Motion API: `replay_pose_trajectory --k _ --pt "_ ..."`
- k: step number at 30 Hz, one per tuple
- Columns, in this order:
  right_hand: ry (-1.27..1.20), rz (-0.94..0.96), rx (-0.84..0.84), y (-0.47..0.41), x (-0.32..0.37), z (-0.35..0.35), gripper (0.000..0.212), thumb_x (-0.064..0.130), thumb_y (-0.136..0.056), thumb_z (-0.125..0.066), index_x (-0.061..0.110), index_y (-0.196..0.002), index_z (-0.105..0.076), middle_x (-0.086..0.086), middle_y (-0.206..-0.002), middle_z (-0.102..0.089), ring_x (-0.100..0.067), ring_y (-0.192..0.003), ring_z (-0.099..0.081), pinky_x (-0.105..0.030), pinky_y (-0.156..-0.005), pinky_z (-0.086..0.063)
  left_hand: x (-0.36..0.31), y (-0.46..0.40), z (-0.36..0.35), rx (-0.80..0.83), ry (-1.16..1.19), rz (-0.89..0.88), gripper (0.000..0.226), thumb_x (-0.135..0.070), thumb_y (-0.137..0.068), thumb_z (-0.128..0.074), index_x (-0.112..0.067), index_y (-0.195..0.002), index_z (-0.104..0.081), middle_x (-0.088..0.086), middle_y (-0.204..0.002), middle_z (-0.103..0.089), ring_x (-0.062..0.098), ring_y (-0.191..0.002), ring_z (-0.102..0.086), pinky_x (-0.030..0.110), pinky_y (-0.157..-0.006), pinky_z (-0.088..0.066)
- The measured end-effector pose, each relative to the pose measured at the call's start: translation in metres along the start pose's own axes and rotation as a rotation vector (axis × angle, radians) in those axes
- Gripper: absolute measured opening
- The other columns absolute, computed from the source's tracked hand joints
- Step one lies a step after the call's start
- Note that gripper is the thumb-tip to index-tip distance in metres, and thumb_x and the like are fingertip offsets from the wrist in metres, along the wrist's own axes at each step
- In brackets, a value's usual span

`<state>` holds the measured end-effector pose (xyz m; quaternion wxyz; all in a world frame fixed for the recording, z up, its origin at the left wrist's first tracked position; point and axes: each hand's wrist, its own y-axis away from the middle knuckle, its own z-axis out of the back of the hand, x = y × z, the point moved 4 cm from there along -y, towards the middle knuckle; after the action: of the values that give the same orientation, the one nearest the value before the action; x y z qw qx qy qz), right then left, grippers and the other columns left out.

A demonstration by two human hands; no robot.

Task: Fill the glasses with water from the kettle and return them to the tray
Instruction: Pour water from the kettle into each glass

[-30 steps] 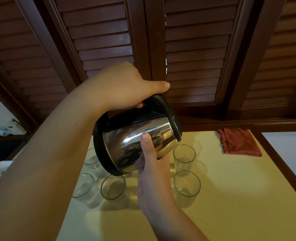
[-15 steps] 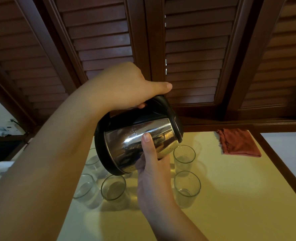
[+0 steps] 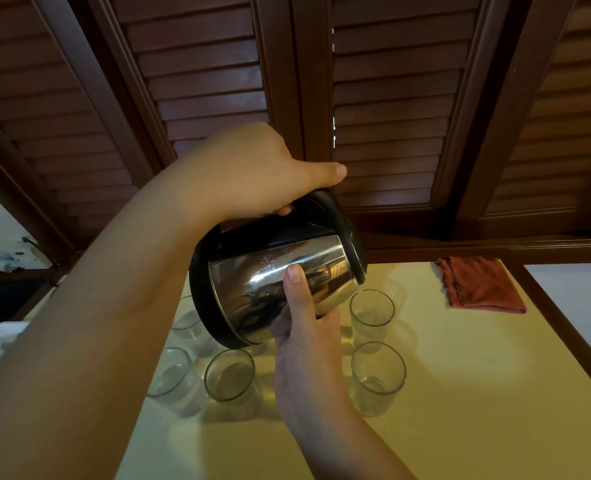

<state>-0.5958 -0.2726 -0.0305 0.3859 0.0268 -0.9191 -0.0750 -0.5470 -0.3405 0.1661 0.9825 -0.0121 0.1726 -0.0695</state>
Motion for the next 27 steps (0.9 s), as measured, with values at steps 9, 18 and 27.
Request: replay_pose_trajectory --k 9,18,27 --pt "0.007 0.004 -0.029 0.0004 -0.0028 0.0006 0.107 0.074 -0.038 -0.095 0.043 -0.134 -0.058 0.007 -0.127 -0.076 -0.015 -0.123 -0.07 -0.048 -0.116 -0.047 0.0007 -0.0011 -0.0015 -0.005 -0.031 -0.02 0.069 -0.078 -0.089 -0.051 -0.017 -0.064 -0.072 -0.01 -0.038 -0.057 -0.002 -0.036 -0.051 0.031 -0.059 -0.038" --pt "0.004 -0.009 -0.031 0.0011 -0.0046 -0.0003 0.108 0.074 -0.036 -0.095 0.044 -0.132 -0.057 0.01 -0.126 -0.077 -0.013 -0.123 -0.071 -0.049 -0.118 -0.045 0.0019 0.0004 -0.002 -0.002 -0.012 -0.009 0.069 -0.079 -0.088 -0.053 -0.017 -0.066 -0.073 -0.009 -0.04 -0.059 -0.002 -0.034 -0.052 0.03 -0.058 -0.038" --pt "0.031 0.011 -0.022 -0.0007 -0.0014 -0.0001 0.116 0.071 -0.039 -0.097 0.036 -0.142 -0.055 0.005 -0.129 -0.076 -0.014 -0.122 -0.071 -0.041 -0.108 -0.052 0.0067 0.0029 0.0003 -0.019 0.023 -0.004 0.069 -0.079 -0.088 -0.053 -0.017 -0.065 -0.074 -0.008 -0.044 -0.062 0.0 -0.036 -0.052 0.03 -0.06 -0.043"
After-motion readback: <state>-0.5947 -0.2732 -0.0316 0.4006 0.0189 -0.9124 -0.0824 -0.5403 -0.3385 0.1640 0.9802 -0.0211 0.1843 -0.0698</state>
